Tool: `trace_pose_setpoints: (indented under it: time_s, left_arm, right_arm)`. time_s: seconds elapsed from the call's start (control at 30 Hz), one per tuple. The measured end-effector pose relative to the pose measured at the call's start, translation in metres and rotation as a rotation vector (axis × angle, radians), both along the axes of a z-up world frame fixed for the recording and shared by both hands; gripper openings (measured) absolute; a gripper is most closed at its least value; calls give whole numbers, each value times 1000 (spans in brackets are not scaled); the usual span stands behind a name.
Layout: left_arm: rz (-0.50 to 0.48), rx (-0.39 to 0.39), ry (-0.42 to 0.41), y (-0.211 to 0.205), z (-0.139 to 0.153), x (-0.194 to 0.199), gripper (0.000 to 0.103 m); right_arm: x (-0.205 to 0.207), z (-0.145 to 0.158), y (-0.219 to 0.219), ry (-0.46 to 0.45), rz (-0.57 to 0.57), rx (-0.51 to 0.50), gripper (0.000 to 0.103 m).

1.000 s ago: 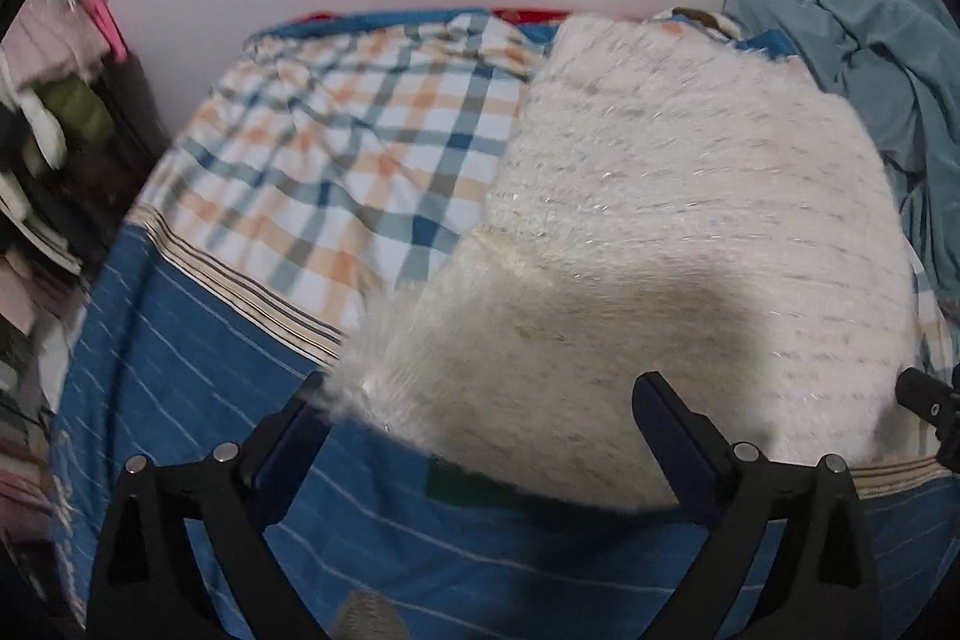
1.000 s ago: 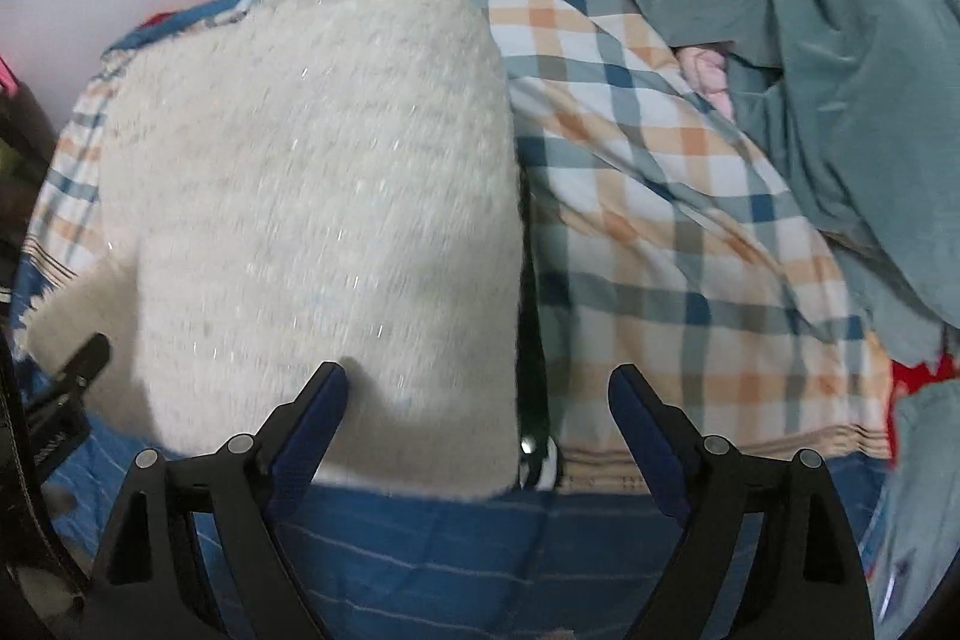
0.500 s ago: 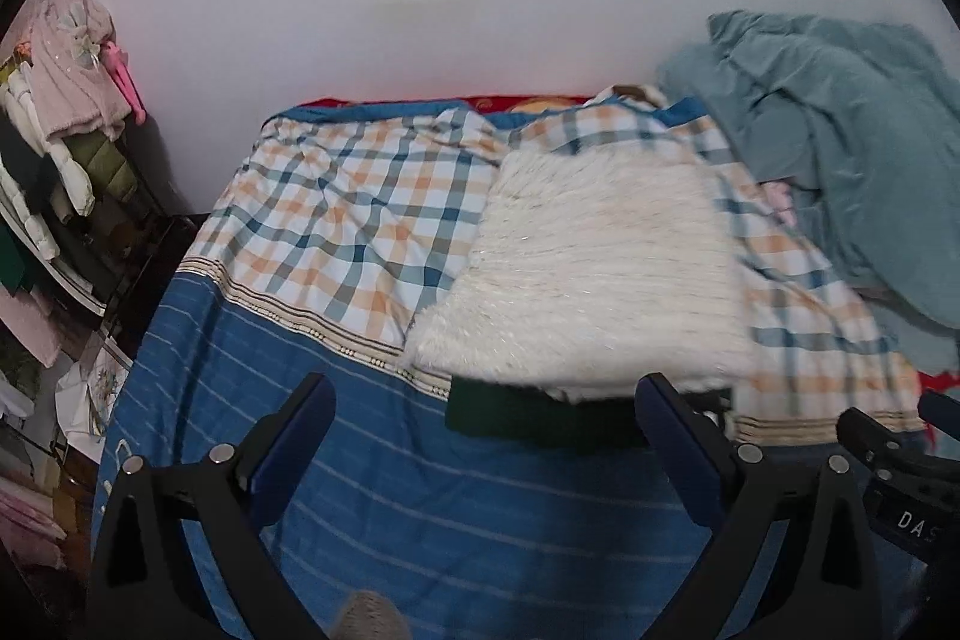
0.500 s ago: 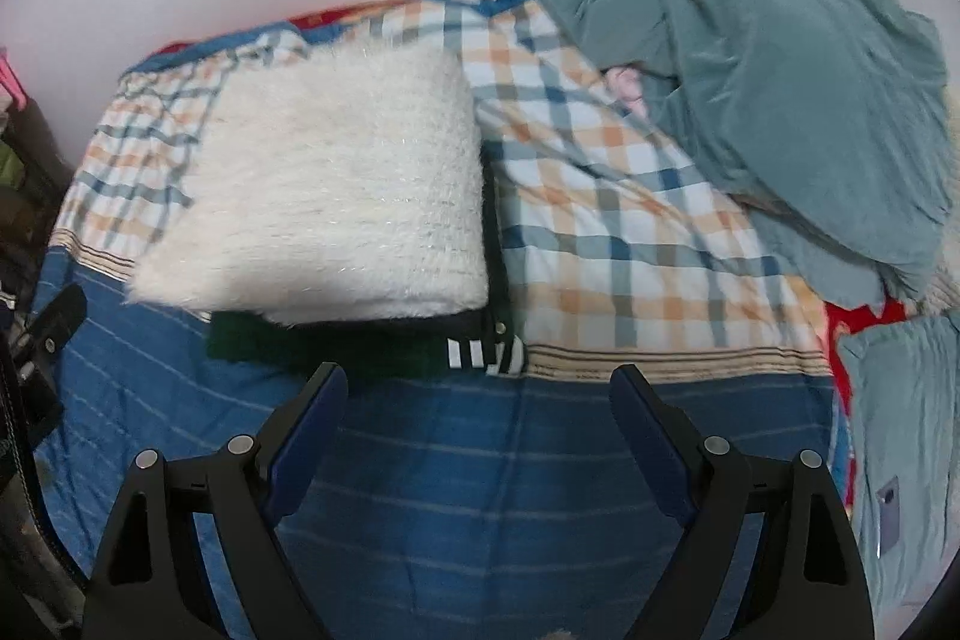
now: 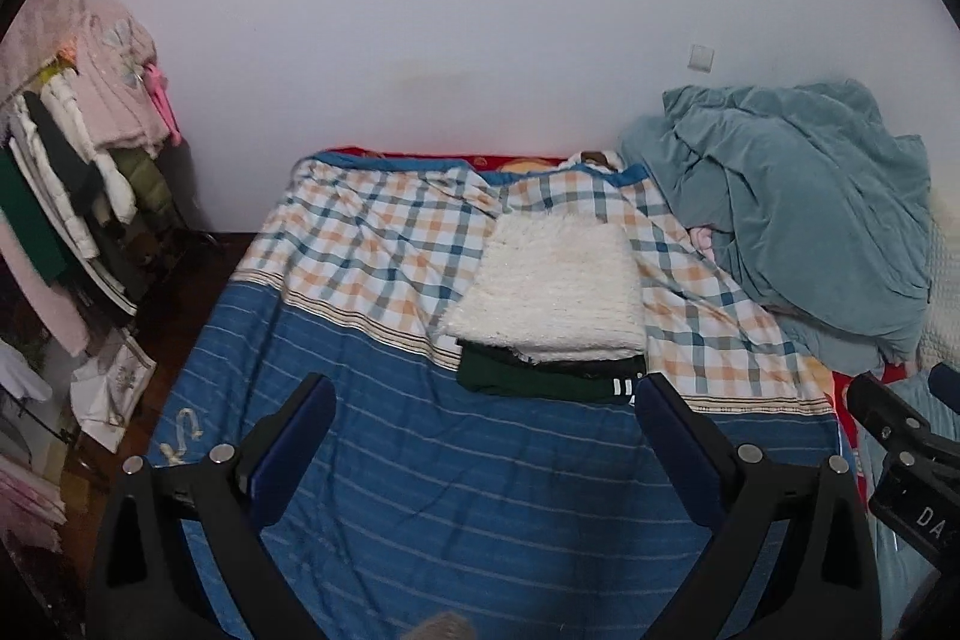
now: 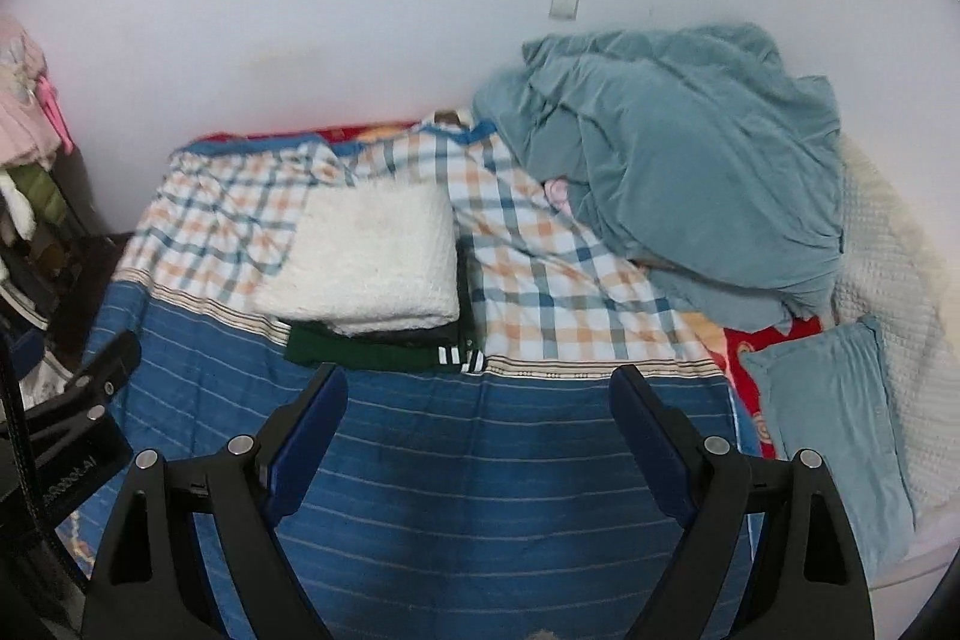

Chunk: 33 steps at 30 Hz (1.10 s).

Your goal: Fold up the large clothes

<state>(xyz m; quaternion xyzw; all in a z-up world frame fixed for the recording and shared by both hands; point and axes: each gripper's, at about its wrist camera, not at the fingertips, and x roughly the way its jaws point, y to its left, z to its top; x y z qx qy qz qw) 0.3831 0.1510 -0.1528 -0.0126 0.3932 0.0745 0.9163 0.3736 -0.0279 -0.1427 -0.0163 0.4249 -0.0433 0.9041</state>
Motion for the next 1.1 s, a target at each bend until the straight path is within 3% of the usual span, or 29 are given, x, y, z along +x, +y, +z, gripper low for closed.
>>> trace_pose_setpoints:
  time_s: [0.2,0.5,0.8,1.1]
  left_arm:
    - [-2,12,-5,1,41,-45,102]
    - [5,36,-37,4,80,-82,102]
    - [15,35,-81,9,91,-103,102]
    - [2,25,-102,8,101,-116,103]
  right_arm:
    - [-63,59,2,3,3,3,90]
    - [-130,119,5,-48,16,7,90]
    - [-152,148,7,-83,18,-6,91]
    - [-159,152,14,-89,41,0,91]
